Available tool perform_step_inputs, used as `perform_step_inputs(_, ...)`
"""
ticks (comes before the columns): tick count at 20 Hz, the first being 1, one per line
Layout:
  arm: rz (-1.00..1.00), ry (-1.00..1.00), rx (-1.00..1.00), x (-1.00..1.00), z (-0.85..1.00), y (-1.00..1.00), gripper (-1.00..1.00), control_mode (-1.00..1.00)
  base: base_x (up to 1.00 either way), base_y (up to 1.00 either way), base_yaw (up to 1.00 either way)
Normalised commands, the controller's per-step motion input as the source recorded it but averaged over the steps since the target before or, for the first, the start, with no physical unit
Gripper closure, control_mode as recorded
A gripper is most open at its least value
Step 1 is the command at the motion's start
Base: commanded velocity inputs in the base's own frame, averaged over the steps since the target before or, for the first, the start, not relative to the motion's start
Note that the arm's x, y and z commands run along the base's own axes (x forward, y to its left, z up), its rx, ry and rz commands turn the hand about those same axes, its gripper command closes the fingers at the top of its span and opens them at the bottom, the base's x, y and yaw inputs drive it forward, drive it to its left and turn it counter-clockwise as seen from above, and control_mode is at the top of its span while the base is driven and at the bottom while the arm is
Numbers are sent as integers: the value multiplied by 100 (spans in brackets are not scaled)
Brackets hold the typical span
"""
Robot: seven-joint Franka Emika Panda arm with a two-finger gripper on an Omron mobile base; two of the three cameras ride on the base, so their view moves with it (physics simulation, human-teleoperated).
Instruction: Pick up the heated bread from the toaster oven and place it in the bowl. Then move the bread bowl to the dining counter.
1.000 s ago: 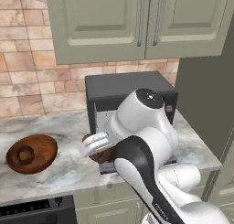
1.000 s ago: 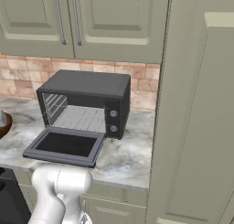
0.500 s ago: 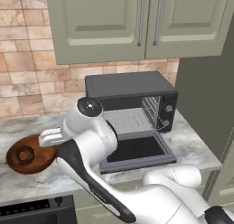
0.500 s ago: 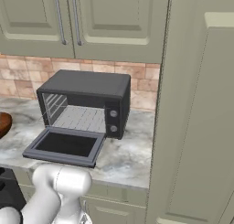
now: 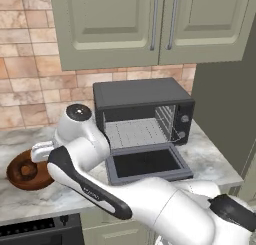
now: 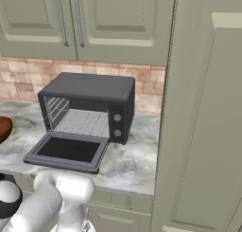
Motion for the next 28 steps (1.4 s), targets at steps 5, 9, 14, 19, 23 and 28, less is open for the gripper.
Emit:
perform_step_inputs(5,1,-1,0,29,-37,35,100,-100,0,0,0)
perform_step_inputs(9,0,-1,0,49,-17,52,-100,-100,0,0,0)
perform_step_inputs(14,0,1,0,26,-4,25,-100,-100,0,0,0)
perform_step_inputs(19,0,0,0,2,-2,1,-100,-100,0,0,0)
perform_step_inputs(23,-14,3,4,-41,6,-43,-100,-100,0,0,0)
perform_step_inputs(28,-27,16,14,-52,14,-83,-100,-100,0,0,0)
